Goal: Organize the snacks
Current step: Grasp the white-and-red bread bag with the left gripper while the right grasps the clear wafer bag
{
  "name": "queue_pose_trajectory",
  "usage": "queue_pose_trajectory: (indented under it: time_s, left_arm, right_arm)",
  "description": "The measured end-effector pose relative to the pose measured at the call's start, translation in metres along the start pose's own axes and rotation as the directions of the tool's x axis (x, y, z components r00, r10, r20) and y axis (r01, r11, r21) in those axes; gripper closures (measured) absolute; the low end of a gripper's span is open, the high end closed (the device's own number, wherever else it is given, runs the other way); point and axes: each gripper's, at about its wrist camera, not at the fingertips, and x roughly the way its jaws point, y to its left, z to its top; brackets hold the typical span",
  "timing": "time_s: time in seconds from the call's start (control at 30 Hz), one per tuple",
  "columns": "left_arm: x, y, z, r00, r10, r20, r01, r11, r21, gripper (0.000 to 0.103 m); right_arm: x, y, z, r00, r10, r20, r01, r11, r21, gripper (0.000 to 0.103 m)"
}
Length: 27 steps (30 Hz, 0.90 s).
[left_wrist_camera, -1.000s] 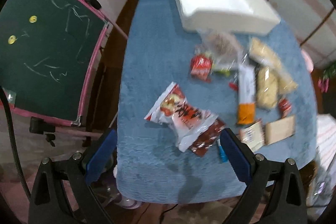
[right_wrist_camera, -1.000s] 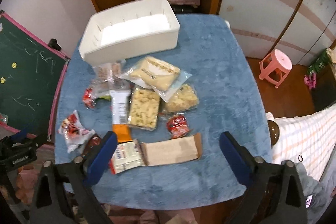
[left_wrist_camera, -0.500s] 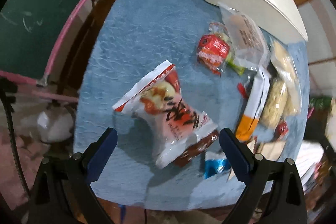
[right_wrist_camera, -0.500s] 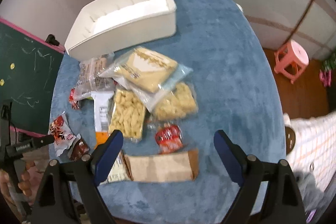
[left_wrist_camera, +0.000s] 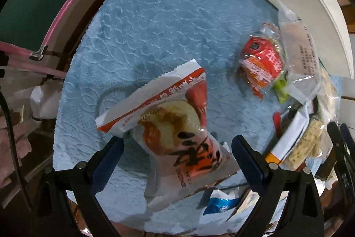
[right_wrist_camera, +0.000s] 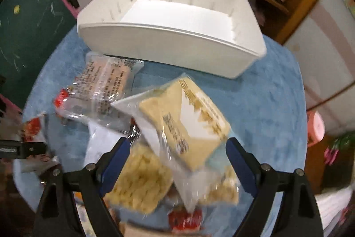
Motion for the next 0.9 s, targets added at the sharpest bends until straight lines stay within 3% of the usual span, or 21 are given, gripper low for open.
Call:
queue_pose_trajectory:
  time_s: [0.13, 0.17, 0.2, 0.23, 0.43, 0.7, 0.9]
  left_arm:
    - [0.014, 0.013, 0.004, 1.0, 0.003, -0.005, -0.003, 1.0, -0.009, 0.007]
    - [0.016, 0.015, 0.004, 1.0, 0.002, -0.004, -0.002, 1.0, -0.011, 0.007]
    - [0.018, 0.016, 0.004, 1.0, -0.007, -0.002, 0.007, 1.0, -0.009, 0.016]
    - [0.02, 0.014, 0.006, 1.0, -0.021, -0.007, 0.021, 1.0, -0.006, 0.024]
    - [0.019, 0.022, 0.007, 1.0, -0.022, 0.019, 0.022, 1.0, 0.002, 0.05]
    - [-0.036, 0.008, -0.001, 0.987, -0.028, 0.159, 0.007, 0.991, 0.132, 0.053]
    - [-0.097, -0.018, -0.009, 0.952, -0.1, 0.289, 0.019, 0.962, 0.274, 0.053]
  right_arm:
    - [0.024, 0.006, 0.009, 0.999, -0.041, -0.027, 0.04, 0.998, -0.041, 0.015]
    - [0.029, 0.005, 0.011, 0.999, -0.031, -0.036, 0.03, 0.999, -0.039, 0.019]
    - [0.032, 0.004, 0.011, 0.999, -0.002, -0.046, 0.0, 0.999, -0.032, 0.025]
    - [0.034, 0.004, 0.011, 0.998, 0.03, -0.053, -0.032, 0.999, -0.021, 0.038]
    - [0.022, -0.001, 0.016, 0.997, 0.073, -0.011, -0.073, 0.997, 0.0, 0.068]
    - [-0.019, -0.032, 0.012, 0.978, 0.197, 0.062, -0.205, 0.967, 0.155, 0.079]
    - [-0.065, -0.049, 0.009, 0.957, 0.248, 0.151, -0.278, 0.934, 0.224, 0.081]
